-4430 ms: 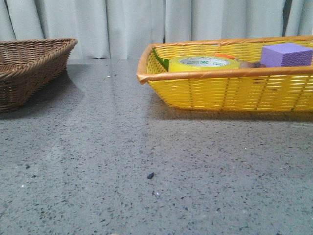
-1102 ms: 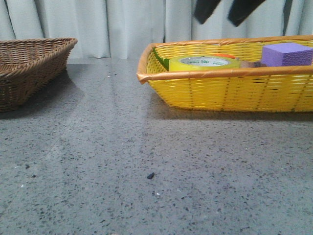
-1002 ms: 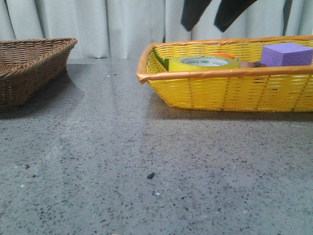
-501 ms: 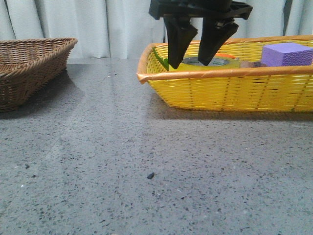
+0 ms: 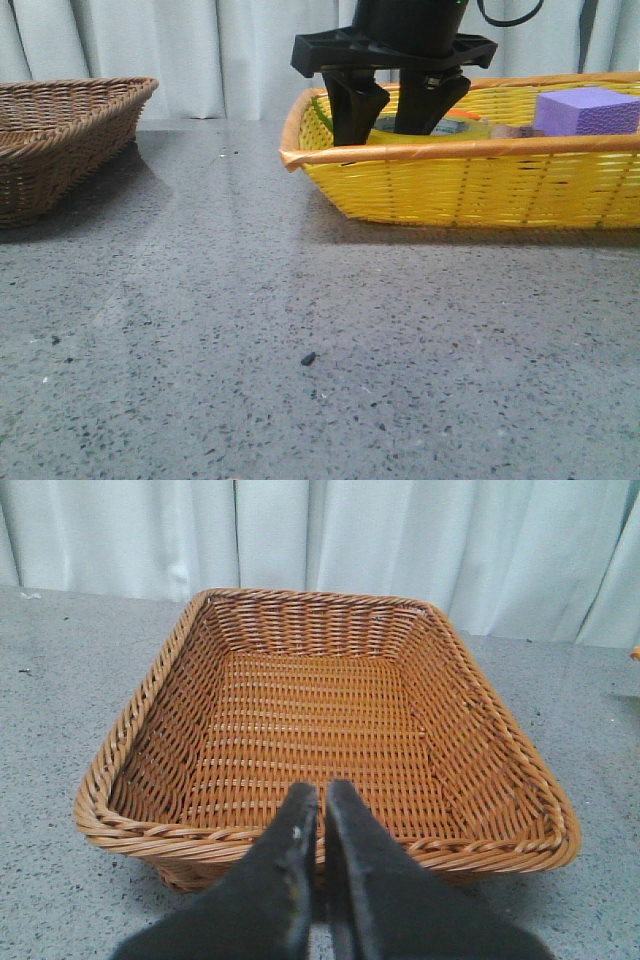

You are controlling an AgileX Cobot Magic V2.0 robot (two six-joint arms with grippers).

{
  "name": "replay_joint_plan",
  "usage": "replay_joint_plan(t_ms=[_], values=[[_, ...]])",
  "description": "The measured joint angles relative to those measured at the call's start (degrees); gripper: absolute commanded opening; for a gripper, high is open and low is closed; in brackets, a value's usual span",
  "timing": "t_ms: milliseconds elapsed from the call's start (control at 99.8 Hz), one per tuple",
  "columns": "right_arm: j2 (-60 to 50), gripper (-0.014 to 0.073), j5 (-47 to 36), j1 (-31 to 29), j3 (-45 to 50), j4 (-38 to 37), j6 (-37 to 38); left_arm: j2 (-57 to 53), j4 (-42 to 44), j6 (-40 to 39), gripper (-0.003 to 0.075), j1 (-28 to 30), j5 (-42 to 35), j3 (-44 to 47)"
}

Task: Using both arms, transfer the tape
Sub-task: 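Lower the right gripper into the yellow basket and grasp the yellow tape roll, then lift the tape roll with the right gripper and set it beside the brown basket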

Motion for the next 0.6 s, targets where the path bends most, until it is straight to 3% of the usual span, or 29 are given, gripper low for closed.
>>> replay_joint_plan(t_ms=[180, 601], values=[[0.0, 0.0179, 0.0, 0.0, 0.0, -0.7, 0.0, 0.0, 0.0, 0.0, -0.0021, 0.0, 0.0, 0.0], [0.0, 0.0004, 0.1, 0.2, 0.0, -1.0, -0.2, 0.0, 0.0, 0.0, -0.0021, 0.0, 0.0, 0.0]])
